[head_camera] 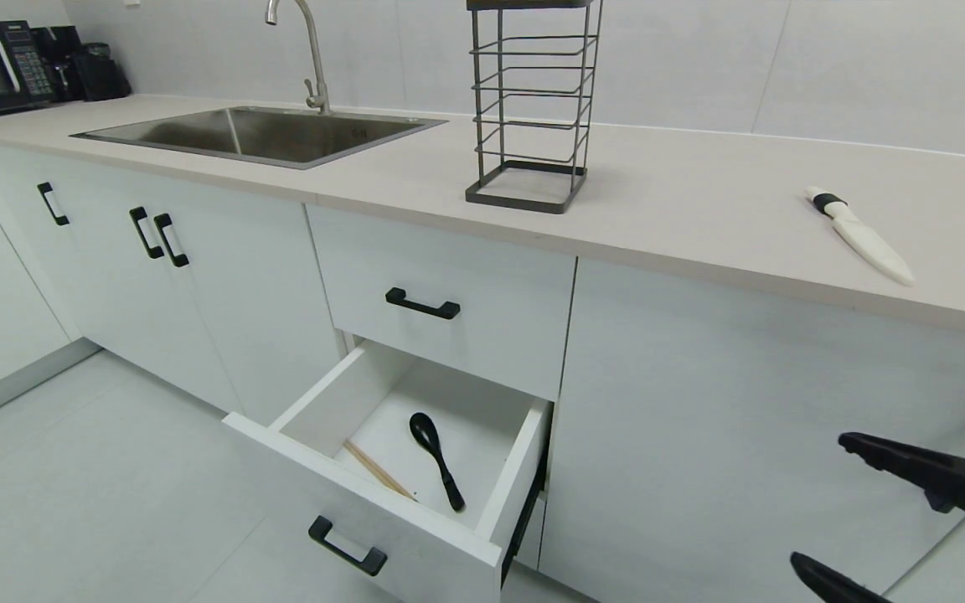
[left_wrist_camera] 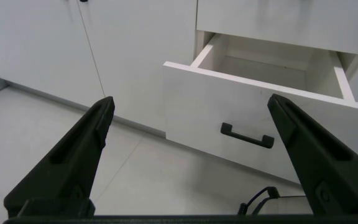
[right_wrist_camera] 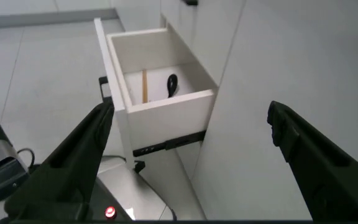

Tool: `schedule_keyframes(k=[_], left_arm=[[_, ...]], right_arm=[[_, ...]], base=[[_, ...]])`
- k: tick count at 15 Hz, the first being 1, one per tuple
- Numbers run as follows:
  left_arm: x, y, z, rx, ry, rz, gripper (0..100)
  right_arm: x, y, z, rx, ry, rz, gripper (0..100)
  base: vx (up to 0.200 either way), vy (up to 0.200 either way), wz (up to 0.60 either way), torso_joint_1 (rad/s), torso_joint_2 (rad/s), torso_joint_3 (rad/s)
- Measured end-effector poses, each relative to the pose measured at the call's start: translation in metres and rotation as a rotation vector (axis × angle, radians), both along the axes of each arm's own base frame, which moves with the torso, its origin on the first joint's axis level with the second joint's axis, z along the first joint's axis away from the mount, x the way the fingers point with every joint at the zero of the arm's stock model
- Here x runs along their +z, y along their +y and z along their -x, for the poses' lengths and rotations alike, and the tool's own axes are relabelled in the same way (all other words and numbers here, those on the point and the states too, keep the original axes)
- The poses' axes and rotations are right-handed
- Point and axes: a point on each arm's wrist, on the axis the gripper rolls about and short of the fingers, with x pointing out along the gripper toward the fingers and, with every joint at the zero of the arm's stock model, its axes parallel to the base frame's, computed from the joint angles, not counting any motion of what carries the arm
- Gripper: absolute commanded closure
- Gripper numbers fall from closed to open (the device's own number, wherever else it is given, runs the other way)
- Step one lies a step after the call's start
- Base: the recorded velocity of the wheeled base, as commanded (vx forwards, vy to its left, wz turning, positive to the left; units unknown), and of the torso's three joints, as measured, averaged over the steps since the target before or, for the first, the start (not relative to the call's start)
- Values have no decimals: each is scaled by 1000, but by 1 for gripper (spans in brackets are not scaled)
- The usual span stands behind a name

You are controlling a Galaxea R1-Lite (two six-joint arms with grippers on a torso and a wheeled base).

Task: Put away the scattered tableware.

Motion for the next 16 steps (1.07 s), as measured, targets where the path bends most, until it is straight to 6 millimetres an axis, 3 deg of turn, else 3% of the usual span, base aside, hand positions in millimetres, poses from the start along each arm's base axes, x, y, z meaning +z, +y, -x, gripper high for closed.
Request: schedule_keyframes(k=[5, 9, 16], left_arm=[[0, 0, 0, 0, 0, 0, 0], [0, 0, 0, -1, 0, -1, 0], [0, 0, 0, -2, 0, -1, 0]], right_arm=[[-11, -36, 35, -74, -41, 24, 0], [-21, -51, 51, -175, -41, 36, 0], [-3, -61, 78, -341, -274, -56, 0]], base=[[0, 0, 0, 0, 0, 0], [0, 0, 0, 0, 0, 0], [0, 0, 0, 0, 0, 0]])
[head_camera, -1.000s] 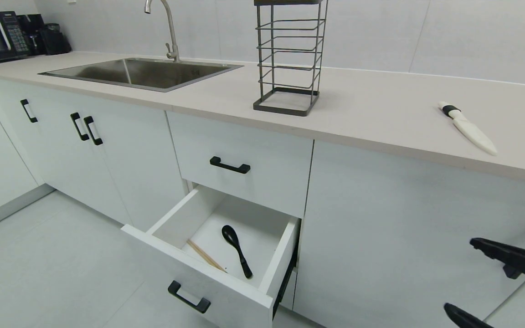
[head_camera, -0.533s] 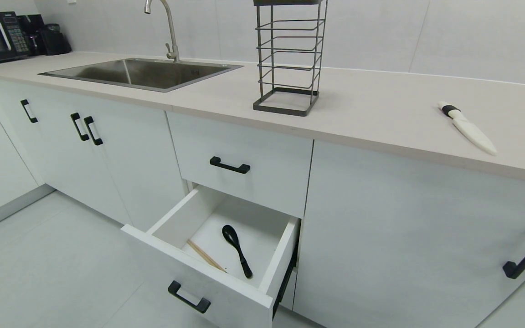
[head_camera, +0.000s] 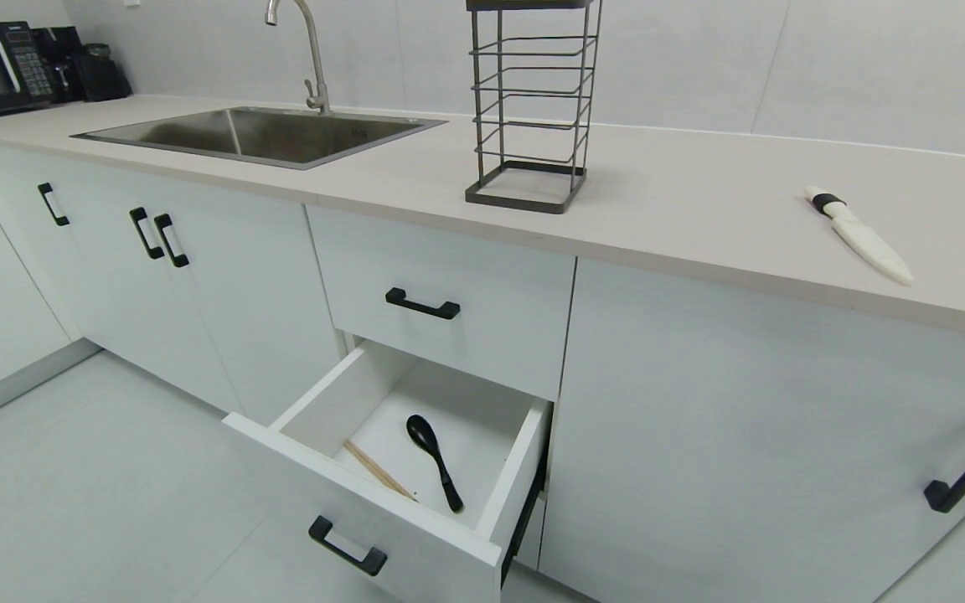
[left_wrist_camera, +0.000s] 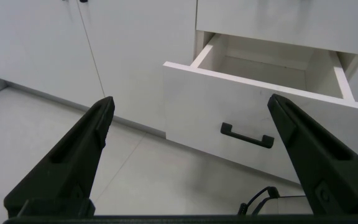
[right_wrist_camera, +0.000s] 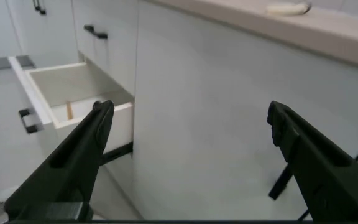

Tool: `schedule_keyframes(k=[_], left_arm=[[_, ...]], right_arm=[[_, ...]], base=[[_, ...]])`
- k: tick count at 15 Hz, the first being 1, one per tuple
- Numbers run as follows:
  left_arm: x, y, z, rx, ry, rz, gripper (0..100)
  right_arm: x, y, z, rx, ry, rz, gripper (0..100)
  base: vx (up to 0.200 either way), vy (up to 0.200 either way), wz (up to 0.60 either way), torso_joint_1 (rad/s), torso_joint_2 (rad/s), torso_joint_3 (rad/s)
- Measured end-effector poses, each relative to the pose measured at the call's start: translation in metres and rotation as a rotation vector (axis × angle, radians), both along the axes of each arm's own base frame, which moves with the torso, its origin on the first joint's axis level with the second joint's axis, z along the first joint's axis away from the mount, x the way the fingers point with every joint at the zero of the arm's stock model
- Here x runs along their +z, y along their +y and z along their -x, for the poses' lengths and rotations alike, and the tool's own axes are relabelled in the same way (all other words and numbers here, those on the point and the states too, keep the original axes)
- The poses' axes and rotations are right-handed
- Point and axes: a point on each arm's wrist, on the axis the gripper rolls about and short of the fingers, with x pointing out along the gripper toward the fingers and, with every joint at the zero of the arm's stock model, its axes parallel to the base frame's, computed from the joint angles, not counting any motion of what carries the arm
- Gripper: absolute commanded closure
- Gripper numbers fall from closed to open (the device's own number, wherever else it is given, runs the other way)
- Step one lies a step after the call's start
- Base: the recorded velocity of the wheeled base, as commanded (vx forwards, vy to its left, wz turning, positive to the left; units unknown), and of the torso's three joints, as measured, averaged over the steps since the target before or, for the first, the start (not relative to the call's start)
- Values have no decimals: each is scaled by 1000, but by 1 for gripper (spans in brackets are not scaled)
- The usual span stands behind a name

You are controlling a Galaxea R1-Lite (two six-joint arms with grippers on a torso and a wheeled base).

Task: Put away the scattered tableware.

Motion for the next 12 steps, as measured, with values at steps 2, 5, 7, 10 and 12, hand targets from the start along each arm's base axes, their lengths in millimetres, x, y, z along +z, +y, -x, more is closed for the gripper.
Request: schedule_keyframes(k=[2, 5, 7, 10, 12], left_arm=[[0, 0, 0, 0, 0, 0, 0], [0, 0, 0, 0, 0, 0, 0], [0, 0, 0, 1, 0, 1, 0], [0, 0, 0, 2, 0, 1, 0], [0, 0, 0, 1, 0, 1, 0]], right_arm=[[0, -1, 8, -50, -46, -5, 0], [-17, -2, 17, -84, -40, -5, 0], [-28, -2, 19, -99, -47, -11, 0], [-45, -3, 16, -185, 13, -55, 0], [-50, -4, 16, -209, 71, -116, 0]], base=[[0, 0, 0, 0, 0, 0], [0, 0, 0, 0, 0, 0], [0, 0, 0, 0, 0, 0], [0, 0, 0, 0, 0, 0], [0, 0, 0, 0, 0, 0]])
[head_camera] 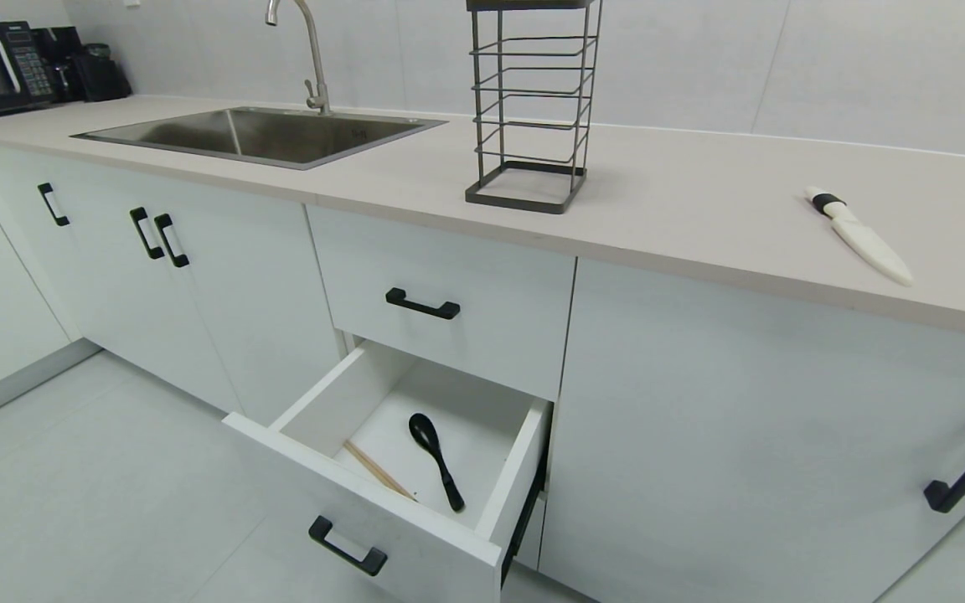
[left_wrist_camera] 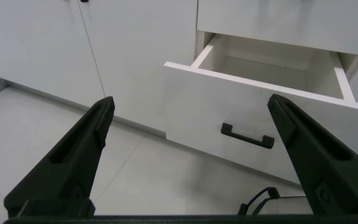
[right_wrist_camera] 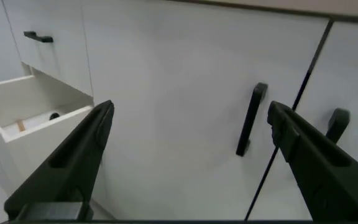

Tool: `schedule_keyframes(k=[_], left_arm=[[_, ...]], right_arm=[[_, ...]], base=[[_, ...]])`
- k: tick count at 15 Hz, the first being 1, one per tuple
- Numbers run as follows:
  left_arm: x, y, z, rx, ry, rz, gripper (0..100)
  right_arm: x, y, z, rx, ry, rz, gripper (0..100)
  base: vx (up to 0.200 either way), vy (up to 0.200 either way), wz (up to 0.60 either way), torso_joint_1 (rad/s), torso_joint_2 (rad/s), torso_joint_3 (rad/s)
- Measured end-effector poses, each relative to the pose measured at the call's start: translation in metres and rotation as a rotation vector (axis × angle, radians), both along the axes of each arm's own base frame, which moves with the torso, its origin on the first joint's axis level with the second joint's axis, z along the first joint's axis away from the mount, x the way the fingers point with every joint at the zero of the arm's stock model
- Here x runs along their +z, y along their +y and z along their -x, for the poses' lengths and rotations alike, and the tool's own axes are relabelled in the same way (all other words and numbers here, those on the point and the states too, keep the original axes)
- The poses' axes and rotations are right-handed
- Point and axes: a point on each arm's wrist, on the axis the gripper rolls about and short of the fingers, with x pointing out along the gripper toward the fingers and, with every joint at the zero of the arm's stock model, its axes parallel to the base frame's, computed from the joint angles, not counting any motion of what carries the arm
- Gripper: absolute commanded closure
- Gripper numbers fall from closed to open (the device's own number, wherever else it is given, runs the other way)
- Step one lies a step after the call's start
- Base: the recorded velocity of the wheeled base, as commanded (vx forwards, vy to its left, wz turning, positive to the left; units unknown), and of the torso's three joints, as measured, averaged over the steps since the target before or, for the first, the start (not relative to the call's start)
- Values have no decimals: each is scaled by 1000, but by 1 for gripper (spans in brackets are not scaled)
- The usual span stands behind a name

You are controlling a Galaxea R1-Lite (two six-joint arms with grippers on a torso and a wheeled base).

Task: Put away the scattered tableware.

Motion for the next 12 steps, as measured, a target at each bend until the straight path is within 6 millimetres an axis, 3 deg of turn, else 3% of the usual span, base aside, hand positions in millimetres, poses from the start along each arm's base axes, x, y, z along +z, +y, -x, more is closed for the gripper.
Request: schedule_keyframes(k=[3, 12], left_arm=[[0, 0, 0, 0, 0, 0, 0], [3, 0, 0, -15, -26, -17, 0]], right_arm=[[-19, -1, 0, -37, 186, -54, 0], [-22, -2, 0, -80, 215, -31, 0]], base=[[0, 0, 0, 0, 0, 0], [0, 0, 0, 0, 0, 0]])
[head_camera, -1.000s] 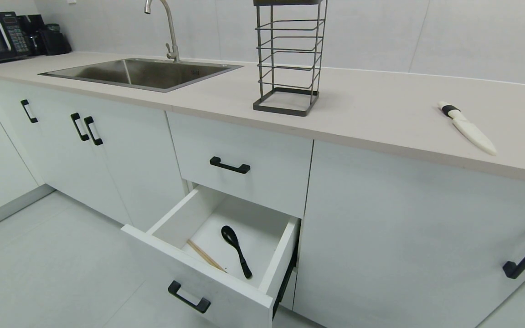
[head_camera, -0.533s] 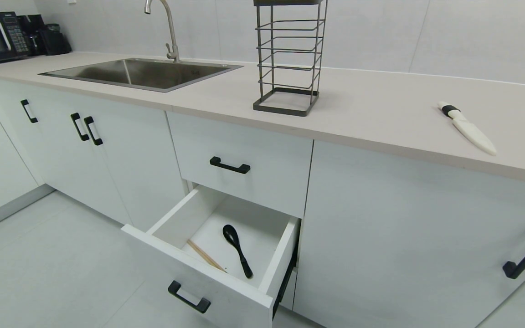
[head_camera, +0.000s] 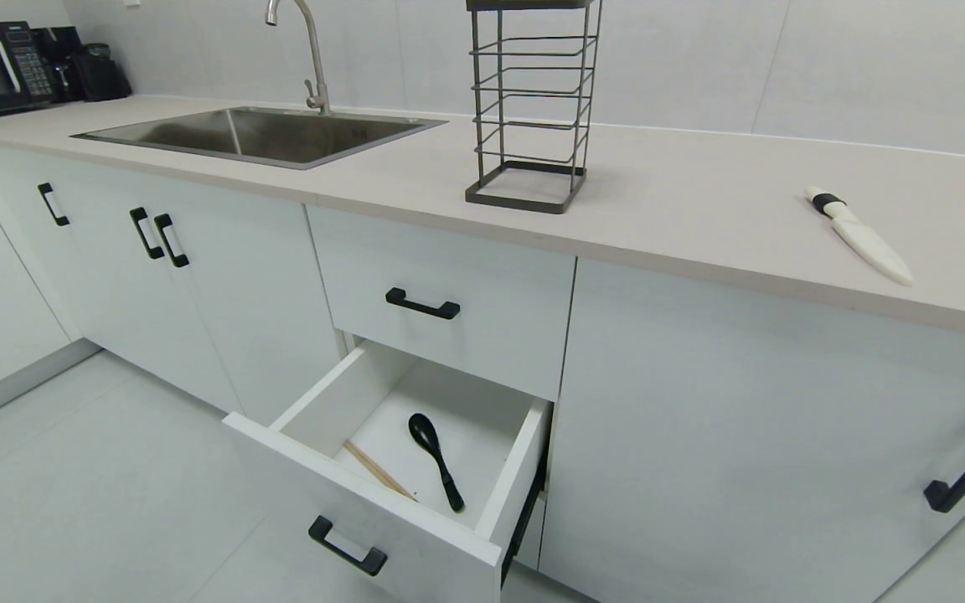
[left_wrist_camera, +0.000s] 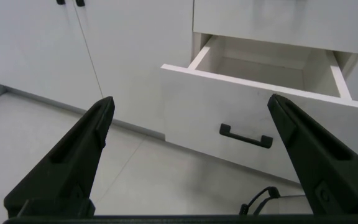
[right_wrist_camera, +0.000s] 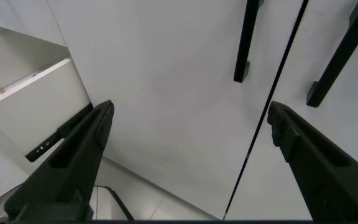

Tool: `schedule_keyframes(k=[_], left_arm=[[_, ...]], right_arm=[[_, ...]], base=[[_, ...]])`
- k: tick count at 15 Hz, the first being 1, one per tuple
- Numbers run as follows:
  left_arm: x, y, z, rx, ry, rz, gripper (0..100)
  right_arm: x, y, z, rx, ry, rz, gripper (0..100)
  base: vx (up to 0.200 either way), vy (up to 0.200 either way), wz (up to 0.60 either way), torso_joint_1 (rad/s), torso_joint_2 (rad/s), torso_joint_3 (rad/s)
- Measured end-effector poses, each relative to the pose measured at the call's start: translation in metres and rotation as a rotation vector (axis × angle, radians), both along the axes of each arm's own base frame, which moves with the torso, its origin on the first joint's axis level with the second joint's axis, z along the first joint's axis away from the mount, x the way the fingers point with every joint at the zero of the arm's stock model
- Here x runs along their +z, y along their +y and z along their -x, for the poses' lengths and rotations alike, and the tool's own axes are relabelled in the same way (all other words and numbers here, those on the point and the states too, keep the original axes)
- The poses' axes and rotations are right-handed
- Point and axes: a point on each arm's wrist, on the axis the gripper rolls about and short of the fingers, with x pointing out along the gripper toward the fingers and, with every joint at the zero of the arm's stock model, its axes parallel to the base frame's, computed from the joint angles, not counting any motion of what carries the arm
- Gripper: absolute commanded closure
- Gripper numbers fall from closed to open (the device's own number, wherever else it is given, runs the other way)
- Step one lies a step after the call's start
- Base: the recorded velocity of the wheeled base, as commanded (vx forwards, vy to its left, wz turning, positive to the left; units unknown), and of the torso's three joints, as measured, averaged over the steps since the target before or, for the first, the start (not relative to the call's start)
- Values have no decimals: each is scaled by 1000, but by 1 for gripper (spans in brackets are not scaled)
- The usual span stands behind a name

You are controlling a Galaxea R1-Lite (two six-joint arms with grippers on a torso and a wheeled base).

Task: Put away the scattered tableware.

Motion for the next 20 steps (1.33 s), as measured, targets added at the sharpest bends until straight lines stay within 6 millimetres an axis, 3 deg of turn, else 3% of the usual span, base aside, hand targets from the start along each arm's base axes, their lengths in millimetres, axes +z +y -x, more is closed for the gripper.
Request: schedule_keyframes(k=[3, 7, 11, 15, 20], left_arm=[[23, 0, 3, -16, -216, 10, 0], [16, -3, 4, -145, -89, 15, 0], [45, -3, 3, -185, -63, 47, 0], [69, -5, -30, -257, 135, 90, 0], [72, -15, -73, -405, 330, 76, 0]], right_arm=[[0, 0, 0, 1, 0, 0, 0], [0, 0, 0, 1, 0, 0, 0], [0, 0, 0, 0, 1, 0, 0], [0, 0, 0, 0, 1, 0, 0], [0, 0, 0, 0, 2, 0, 0]], base=[[0, 0, 0, 0, 0, 0], [0, 0, 0, 0, 0, 0], [0, 0, 0, 0, 0, 0], [0, 0, 0, 0, 0, 0], [0, 0, 0, 0, 0, 0]])
